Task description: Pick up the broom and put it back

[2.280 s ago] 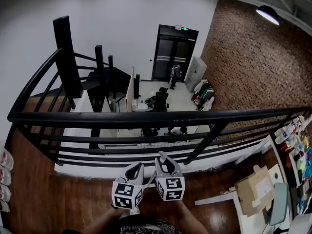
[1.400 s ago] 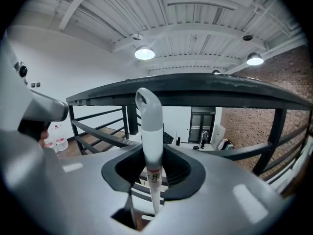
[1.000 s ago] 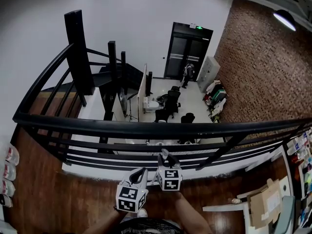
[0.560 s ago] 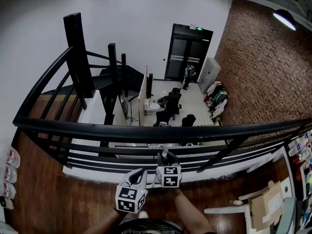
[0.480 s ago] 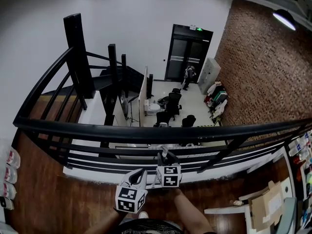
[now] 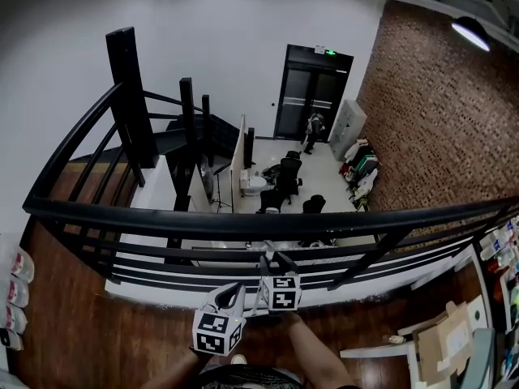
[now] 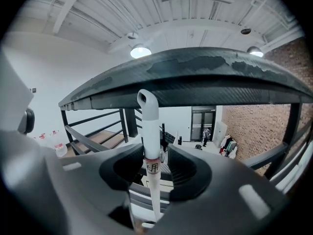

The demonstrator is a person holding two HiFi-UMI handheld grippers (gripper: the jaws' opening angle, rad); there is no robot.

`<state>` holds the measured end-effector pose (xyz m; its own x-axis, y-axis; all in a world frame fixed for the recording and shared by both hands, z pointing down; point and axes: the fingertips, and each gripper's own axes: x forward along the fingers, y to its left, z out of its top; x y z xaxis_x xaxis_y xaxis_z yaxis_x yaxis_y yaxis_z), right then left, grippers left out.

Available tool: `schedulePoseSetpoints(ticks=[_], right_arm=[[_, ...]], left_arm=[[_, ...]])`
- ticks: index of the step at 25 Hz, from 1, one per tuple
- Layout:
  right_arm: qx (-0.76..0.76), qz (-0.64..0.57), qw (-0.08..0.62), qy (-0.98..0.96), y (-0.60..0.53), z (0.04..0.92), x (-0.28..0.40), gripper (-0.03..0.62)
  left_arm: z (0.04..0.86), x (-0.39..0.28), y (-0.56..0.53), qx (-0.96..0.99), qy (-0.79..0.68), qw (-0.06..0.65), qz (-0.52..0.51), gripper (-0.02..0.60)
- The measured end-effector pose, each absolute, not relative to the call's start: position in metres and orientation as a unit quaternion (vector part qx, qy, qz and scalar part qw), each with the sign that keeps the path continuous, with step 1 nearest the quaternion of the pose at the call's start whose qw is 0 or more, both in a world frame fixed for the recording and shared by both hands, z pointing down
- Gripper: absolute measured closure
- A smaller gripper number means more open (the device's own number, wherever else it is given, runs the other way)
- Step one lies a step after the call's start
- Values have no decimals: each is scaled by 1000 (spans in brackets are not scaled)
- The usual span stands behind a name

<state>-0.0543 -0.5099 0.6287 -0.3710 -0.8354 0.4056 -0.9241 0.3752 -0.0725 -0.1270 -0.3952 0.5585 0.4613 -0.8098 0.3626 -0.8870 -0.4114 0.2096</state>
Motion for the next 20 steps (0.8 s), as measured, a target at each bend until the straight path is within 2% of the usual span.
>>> schedulePoseSetpoints(ticks=[9,20], right_arm=[[539,138,135,-820,-498,613,-51,464],[532,109,74,-837,-421,543,-43,468]], left_arm=[[555,-118,-393,835,-508,186,101,575],[541,-95,-365,838,-510,180,77,575]])
